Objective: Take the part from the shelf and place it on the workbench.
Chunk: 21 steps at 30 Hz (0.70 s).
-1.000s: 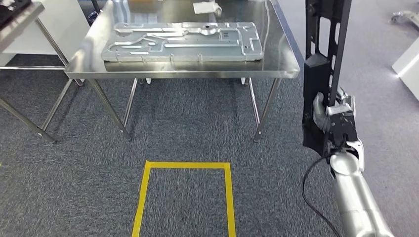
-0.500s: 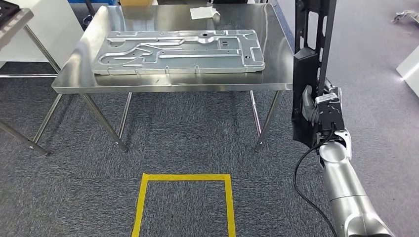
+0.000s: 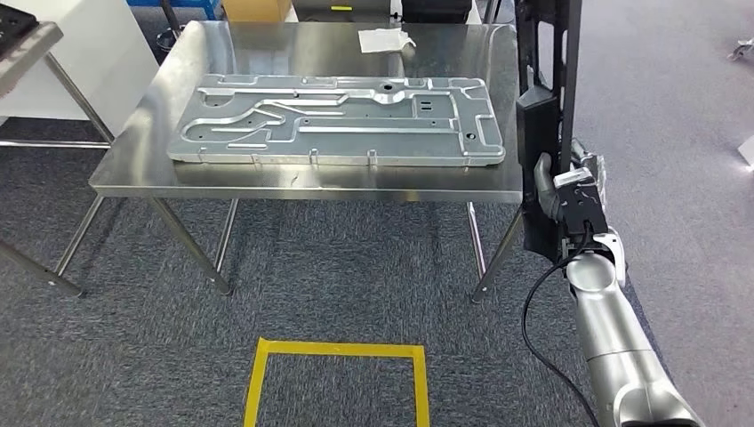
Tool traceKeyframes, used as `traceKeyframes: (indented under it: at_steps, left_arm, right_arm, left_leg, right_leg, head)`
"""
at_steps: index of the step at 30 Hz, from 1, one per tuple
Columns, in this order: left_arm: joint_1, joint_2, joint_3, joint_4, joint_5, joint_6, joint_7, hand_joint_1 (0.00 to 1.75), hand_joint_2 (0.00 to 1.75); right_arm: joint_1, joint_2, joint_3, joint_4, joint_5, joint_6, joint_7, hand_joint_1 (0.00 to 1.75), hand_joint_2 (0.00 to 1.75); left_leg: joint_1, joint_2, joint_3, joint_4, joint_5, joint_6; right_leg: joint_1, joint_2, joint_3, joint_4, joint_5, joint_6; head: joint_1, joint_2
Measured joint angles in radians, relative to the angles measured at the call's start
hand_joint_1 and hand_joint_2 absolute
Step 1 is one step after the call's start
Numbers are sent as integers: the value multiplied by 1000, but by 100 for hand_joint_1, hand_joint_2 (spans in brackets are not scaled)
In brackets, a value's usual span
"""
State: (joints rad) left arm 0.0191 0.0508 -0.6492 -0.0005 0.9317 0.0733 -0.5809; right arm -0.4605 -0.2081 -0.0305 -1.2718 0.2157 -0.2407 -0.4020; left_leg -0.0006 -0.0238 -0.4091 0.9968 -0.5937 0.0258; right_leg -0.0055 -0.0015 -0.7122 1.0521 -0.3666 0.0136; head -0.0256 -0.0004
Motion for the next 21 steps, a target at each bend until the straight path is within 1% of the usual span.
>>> traceKeyframes:
  at_steps: [1, 2, 3, 4, 5, 6, 7, 8, 9, 10, 11, 12, 13, 14, 15, 16, 17, 18, 19, 20, 21]
  left_arm:
    - [-2, -1, -5, 0, 2, 3, -1, 0, 0]
    - [-4, -3, -10, 0, 4, 7, -2, 0, 0]
    - [-7, -7, -15, 0, 7, 12, -2, 0, 0]
    - [-9, -10, -20, 0, 10, 17, -2, 0, 0]
    - [-11, -14, -25, 0, 14, 21, -2, 0, 0]
    - [-11, -18, -31, 0, 18, 23, -1, 0, 0]
    - [-9, -21, -35, 0, 24, 24, 0, 0, 0]
    - [-8, -23, -39, 0, 31, 23, 0, 0, 0]
    - [-6, -25, -42, 0, 37, 22, 0, 0, 0]
    - [-5, -25, -46, 0, 42, 20, 0, 0, 0]
    - [-3, -26, -50, 0, 47, 18, 0, 0, 0]
    - [0, -25, -53, 0, 50, 16, 0, 0, 0]
    - [3, -25, -57, 1, 55, 15, 0, 0, 0]
    - [7, -25, -60, 1, 60, 14, 0, 0, 0]
    - [9, -25, -64, 1, 67, 13, 0, 0, 0]
    - [8, -25, -67, 1, 74, 10, 0, 0, 0]
    - [6, -25, -70, 1, 79, 7, -1, 0, 0]
    - [4, -25, -74, 1, 84, 3, -1, 0, 0]
    - [1, -24, -77, 1, 89, -3, -1, 0, 0]
    - [-1, -23, -79, 1, 93, -9, -1, 0, 0]
    - [-2, -20, -82, 1, 98, -16, -1, 0, 0]
  right_arm:
    - [-5, 0, 1, -7, -1, 0, -1, 175, 175]
    - [-10, -2, 1, -16, -4, 1, -2, 175, 175]
    - [-19, -4, 2, -26, -9, 2, -3, 175, 175]
    - [-29, -8, 2, -36, -16, 2, -2, 175, 175]
    - [-38, -13, 2, -47, -24, 4, 1, 175, 175]
    - [-47, -19, 3, -57, -31, 6, 7, 175, 175]
    - [-58, -24, 4, -66, -35, 9, 16, 175, 175]
    - [-69, -29, 6, -72, -37, 12, 27, 175, 175]
    - [-82, -35, 10, -77, -38, 16, 38, 175, 175]
    - [-95, -39, 14, -79, -38, 18, 46, 175, 175]
    - [-106, -42, 19, -80, -39, 20, 52, 175, 175]
    - [-114, -44, 25, -80, -41, 20, 55, 175, 175]
    - [-118, -44, 30, -78, -43, 20, 57, 175, 175]
    - [-121, -46, 36, -77, -47, 18, 57, 175, 175]
    - [-124, -49, 41, -77, -50, 17, 58, 175, 175]
    - [-128, -52, 47, -78, -52, 14, 57, 175, 175]
    - [-135, -56, 50, -80, -54, 12, 57, 175, 175]
    - [-143, -59, 54, -83, -54, 10, 56, 175, 175]
    - [-151, -61, 57, -84, -54, 8, 55, 175, 175]
    - [-157, -62, 60, -85, -54, 7, 54, 175, 175]
    - [-160, -62, 62, -84, -54, 5, 54, 175, 175]
  left_leg:
    - [-1, 1, 4, 4, 2, -6]
    - [0, 3, 0, 24, 12, -11]
    - [-1, 5, -20, 69, 31, -16]
    - [0, 7, -56, 129, 44, -22]
    - [2, 10, -102, 195, 42, -26]
    - [4, 12, -151, 253, 20, -31]
    - [6, 14, -195, 291, -20, -35]
    - [7, 15, -228, 304, -62, -37]
    - [7, 17, -252, 295, -92, -38]
    - [7, 17, -267, 264, -94, -35]
    - [6, 18, -274, 214, -54, -29]
    - [3, 17, -279, 153, 27, -21]
    - [0, 16, -280, 104, 104, -13]
    - [-4, 15, -277, 70, 169, -7]
    - [-7, 14, -272, 52, 202, -3]
    - [-9, 14, -262, 46, 198, 0]
    - [-8, 14, -246, 34, 195, 4]
    - [-7, 13, -228, 19, 191, 9]
    - [-5, 12, -207, 4, 186, 13]
    - [-2, 11, -185, -12, 180, 16]
    - [-1, 10, -164, -23, 172, 18]
  right_leg:
    - [1, 3, 9, 1, -14, -9]
    - [-1, 5, 20, -4, -23, -17]
    - [-4, 6, 34, -10, -32, -24]
    - [-5, 7, 51, -15, -43, -30]
    - [-7, 7, 68, -20, -55, -34]
    - [-7, 7, 85, -22, -70, -36]
    - [-8, 8, 104, -24, -86, -37]
    - [-8, 9, 123, -25, -102, -37]
    - [-9, 9, 143, -25, -118, -37]
    - [-10, 11, 165, -26, -135, -35]
    - [-10, 11, 187, -27, -152, -33]
    - [-9, 12, 208, -28, -169, -31]
    - [-8, 14, 227, -31, -185, -26]
    - [-8, 16, 242, -35, -199, -19]
    - [-7, 17, 253, -37, -207, -12]
    - [-7, 19, 261, -36, -206, -4]
    - [-9, 17, 259, -23, -198, 2]
    - [-10, 15, 245, 11, -181, 8]
    - [-11, 14, 217, 60, -166, 12]
    - [-12, 12, 179, 118, -164, 16]
    - [-12, 11, 138, 171, -178, 19]
  head:
    - [0, 0]
    - [-1, 0]
    - [-1, 0]
    - [-1, 0]
    - [-1, 0]
    - [-1, 0]
    - [-1, 0]
    - [-2, 0]
    - [-1, 0]
    - [-2, 0]
    - [-2, 0]
    - [-1, 0]
    - [-1, 0]
    - [-1, 0]
    - [-1, 0]
    - [-1, 0]
    - [-1, 0]
    - [-1, 0]
    - [-1, 0]
    - [-1, 0]
    - [-1, 0]
